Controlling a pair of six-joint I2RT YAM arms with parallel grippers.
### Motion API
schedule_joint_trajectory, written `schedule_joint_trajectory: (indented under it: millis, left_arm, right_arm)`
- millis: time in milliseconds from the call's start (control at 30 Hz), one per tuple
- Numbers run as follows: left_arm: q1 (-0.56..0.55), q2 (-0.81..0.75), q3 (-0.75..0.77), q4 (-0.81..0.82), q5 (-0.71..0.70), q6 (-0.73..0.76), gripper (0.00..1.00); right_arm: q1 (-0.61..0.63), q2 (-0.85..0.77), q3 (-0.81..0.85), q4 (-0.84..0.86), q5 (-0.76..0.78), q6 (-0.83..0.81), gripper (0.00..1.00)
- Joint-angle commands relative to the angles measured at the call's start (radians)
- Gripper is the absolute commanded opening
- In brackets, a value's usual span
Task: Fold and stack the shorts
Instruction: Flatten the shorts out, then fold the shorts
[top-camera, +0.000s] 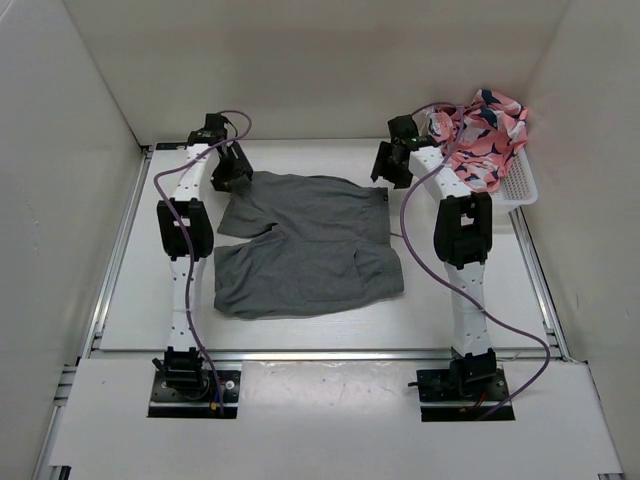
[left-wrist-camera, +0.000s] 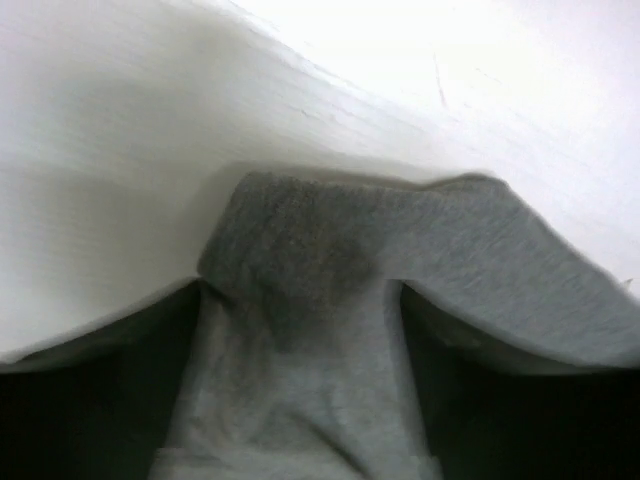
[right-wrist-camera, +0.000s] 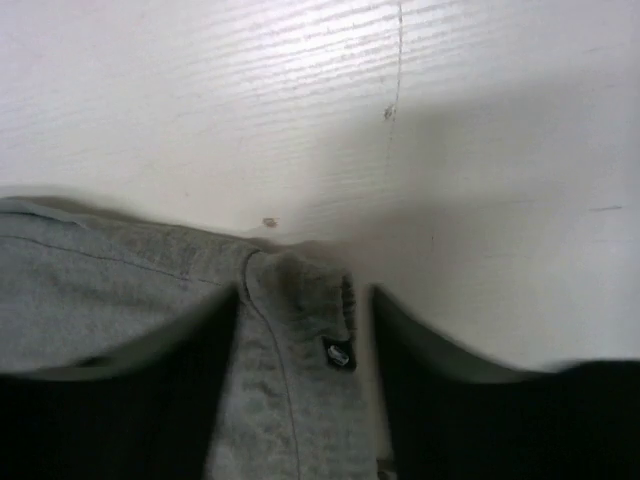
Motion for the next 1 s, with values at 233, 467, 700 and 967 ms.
schedule_joint_trajectory:
  millis: [233, 467, 700, 967]
  left_arm:
    - [0.043, -0.429, -0.195, 0.007, -0.101, 0.033, 1.0]
    - [0.061, -0.963, -0.895, 0.039, -0.118, -0.04, 0.83]
    - [0.021, -1.327, -1.508, 0.059, 0.052, -0.197, 0.93]
    - [0.0, -1.413, -1.797, 0.09, 0.083, -0.385, 0.96]
  right_arm:
    - [0.064, -0.202, -0.019, 0.031, -0.079, -0.025, 0.84]
    - [0.181, -0.627, -0.494, 0.123, 0.021, -0.019, 0.81]
    - [0.167, -1.047, -1.154, 0.171, -0.117, 0.151, 0.64]
    - [0.003, -1.327, -1.551, 0.163, -0.355, 0.336, 0.72]
